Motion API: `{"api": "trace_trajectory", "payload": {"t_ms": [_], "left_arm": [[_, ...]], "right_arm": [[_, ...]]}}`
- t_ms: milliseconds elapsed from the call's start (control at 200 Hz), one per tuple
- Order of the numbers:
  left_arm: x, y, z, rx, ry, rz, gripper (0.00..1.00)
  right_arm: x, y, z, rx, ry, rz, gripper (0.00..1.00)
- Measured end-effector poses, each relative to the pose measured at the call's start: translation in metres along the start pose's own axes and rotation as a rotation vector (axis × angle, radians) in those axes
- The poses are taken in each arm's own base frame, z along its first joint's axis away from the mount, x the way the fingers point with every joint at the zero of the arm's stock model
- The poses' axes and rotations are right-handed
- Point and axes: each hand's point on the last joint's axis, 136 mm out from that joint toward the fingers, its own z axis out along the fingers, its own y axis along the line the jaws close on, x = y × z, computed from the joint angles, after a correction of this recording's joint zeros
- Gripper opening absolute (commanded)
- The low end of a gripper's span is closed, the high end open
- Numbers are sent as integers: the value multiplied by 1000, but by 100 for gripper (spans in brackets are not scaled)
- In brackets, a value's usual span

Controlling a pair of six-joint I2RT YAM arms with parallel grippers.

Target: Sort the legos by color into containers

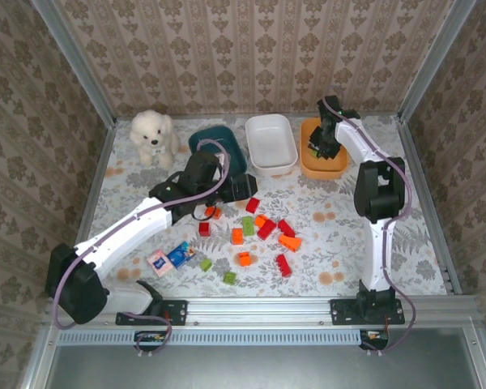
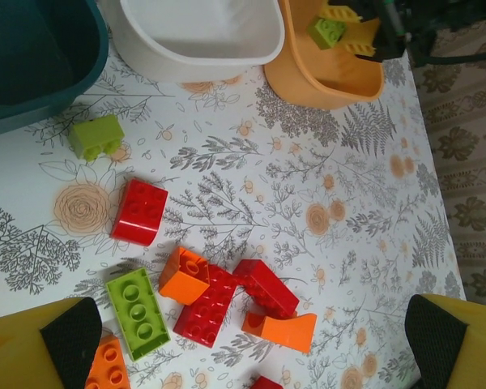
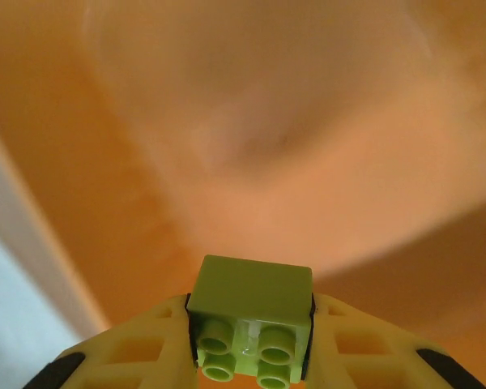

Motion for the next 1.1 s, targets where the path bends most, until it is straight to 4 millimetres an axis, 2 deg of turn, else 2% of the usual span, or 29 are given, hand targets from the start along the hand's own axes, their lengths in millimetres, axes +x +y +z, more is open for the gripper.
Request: {"api": "trace_trajectory", "payload": {"t_ms": [165,235,340,410,525,625,700,750,795,820,850,870,880,900,910,920,940,1000,1060,1100], "left_arm": [[-5,2,0,0,-13,-7,100],[-10,-1,-1,7,-24,-9,100],[-17,-7,-2,29,-46,-8,100],[-19,-8,-3,32,-53,-11,100],[-19,-6,-4,17,-52,-14,99],[-13,6,-6,-39,-34,-24,98],[-4,21,-14,-113,-13,-34,95],[3,33,-21,-172,1,-39,95],[12,46,-30,-238,23,-45,95],[15,51,-34,-260,30,-46,95],[20,58,-38,-292,41,-47,95],[24,62,-41,-309,50,-47,95],[27,65,-42,-320,57,-48,95],[31,70,-44,-340,66,-50,95],[34,74,-45,-353,74,-51,95],[36,77,-45,-363,81,-52,95],[41,82,-46,-381,95,-53,95],[56,98,-47,-434,141,-53,95],[70,114,-45,-488,194,-52,94],[78,122,-44,-519,231,-52,92]], "right_arm": [[-9,-9,24,22,38,21,29],[-13,-7,29,16,47,28,35],[-13,-6,34,9,62,31,49],[-13,-4,34,-2,75,35,53],[-16,3,26,-31,82,29,58],[-17,10,16,-52,71,-3,59],[-16,15,0,-70,53,-37,59],[-9,19,-17,-92,32,-69,61],[5,25,-43,-129,3,-115,66],[12,27,-51,-145,-8,-138,68],[27,34,-74,-187,-32,-174,69],[31,38,-80,-206,-42,-194,70],[41,44,-92,-244,-63,-218,70],[48,47,-100,-267,-73,-240,71],[57,53,-112,-302,-88,-262,71],[61,54,-112,-316,-90,-272,71],[77,62,-132,-375,-111,-314,71],[120,78,-167,-538,-132,-408,72],[159,84,-190,-683,-123,-478,75],[182,82,-195,-748,-101,-506,77]]}}
